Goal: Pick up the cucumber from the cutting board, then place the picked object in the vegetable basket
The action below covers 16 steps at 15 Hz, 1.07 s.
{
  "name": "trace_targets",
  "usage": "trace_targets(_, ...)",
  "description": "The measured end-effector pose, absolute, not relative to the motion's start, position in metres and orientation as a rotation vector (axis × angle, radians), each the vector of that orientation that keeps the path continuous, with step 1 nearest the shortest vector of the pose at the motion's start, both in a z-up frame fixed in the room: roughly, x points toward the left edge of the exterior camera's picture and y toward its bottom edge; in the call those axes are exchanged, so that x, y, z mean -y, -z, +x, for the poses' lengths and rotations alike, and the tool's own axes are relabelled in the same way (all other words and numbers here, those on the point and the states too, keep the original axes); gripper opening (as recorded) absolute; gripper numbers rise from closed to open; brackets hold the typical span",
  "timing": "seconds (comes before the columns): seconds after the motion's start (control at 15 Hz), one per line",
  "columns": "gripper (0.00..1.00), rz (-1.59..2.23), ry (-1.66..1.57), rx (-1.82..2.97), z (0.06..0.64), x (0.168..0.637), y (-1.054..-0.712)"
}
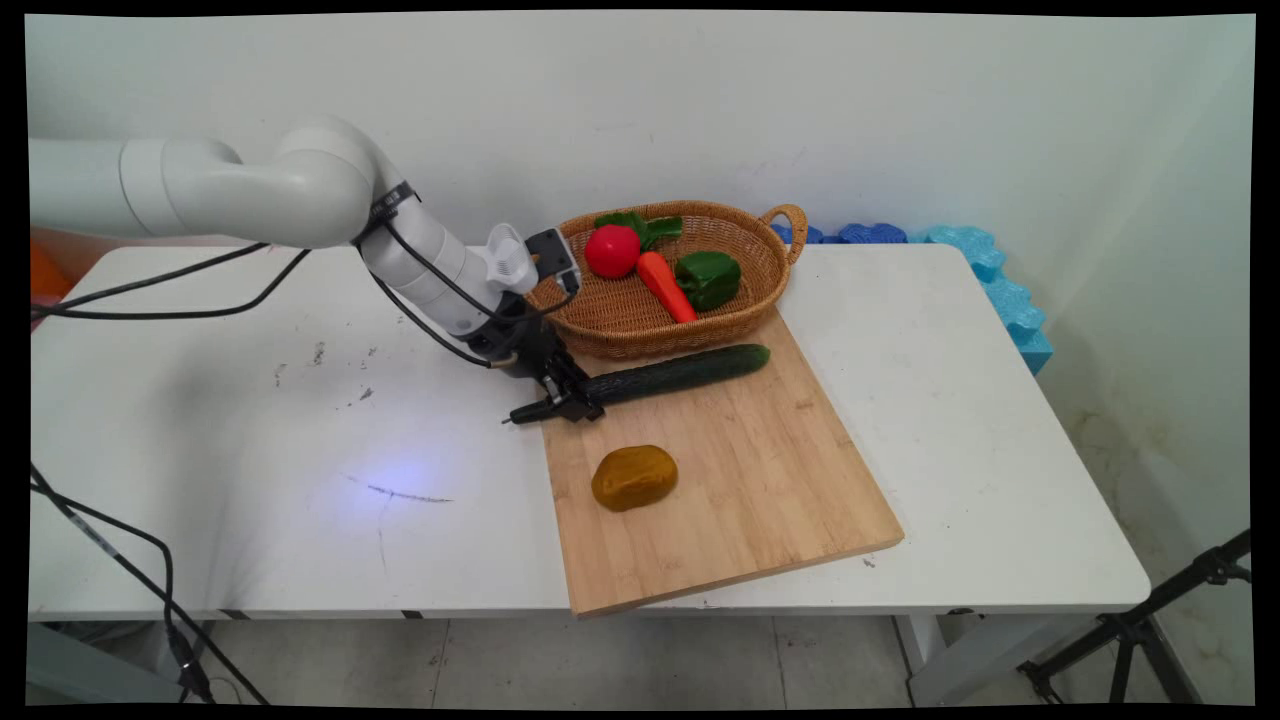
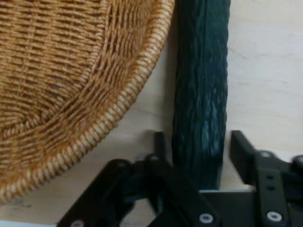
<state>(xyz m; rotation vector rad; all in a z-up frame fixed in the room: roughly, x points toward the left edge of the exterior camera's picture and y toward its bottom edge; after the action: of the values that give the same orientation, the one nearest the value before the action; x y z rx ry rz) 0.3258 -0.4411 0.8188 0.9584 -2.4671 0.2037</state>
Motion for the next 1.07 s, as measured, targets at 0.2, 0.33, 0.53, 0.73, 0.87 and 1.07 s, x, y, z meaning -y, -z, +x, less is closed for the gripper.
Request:
trace_targets(0.2,0.0,0.949,-0.203,2.471,0.325,0.442,-0.817)
trace_targets(0.33,0.0,0.936,-0.201,2.473,0.324,0.44,-0.817)
trace_targets(0.53,0.0,0.901,-0.191,2.47,0.324,0.435,-0.822)
trace_targets(0.73,0.0,0.852,-0.179,2.453,0.326,0.425,-0.837)
trace_targets(0.87,0.0,0.82,-0.17,2.432,0.326,0.42,-0.851)
trace_targets(1.07,0.0,0.783,-0.173,2.401,0.328,0.418,-0.871)
